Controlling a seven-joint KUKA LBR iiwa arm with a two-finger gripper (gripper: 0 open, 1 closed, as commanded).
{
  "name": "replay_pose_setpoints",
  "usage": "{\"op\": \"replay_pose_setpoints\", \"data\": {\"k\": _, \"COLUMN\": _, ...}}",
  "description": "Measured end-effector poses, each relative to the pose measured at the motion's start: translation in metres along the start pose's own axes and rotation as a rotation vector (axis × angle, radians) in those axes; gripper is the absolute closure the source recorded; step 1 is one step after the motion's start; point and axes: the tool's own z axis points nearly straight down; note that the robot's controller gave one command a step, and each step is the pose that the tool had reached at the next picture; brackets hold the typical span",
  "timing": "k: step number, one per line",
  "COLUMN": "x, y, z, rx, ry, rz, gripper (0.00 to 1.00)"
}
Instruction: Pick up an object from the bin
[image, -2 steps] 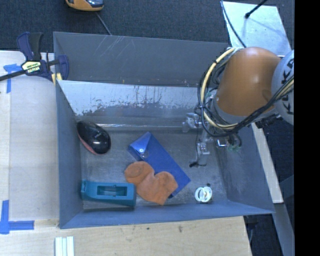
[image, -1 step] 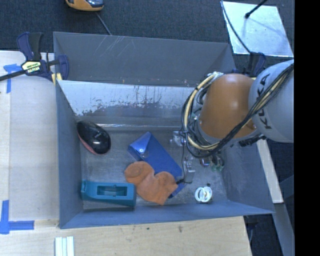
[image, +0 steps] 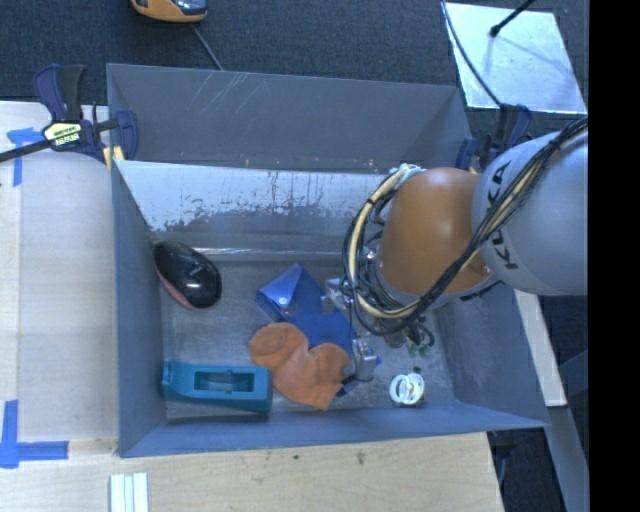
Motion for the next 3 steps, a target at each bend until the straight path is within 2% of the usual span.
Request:
{"op": "replay_pose_setpoints", "data": {"k": 1, "x": 0.013, "y": 0.029, "z": 0.041, "rx": -0.001, "ry": -0.023, "rz": -0.027, "gripper": 1.00}}
{"op": "replay_pose_setpoints", "data": {"k": 2, "x": 0.013, "y": 0.029, "z": 0.041, "rx": -0.001, "ry": -0.023, "rz": -0.027, "gripper": 1.00}}
{"op": "replay_pose_setpoints", "data": {"k": 3, "x": 0.022, "y": 0.040, "z": -0.004, "rx": 0.001, "ry": 0.000, "rz": -0.033, "gripper": 1.00}}
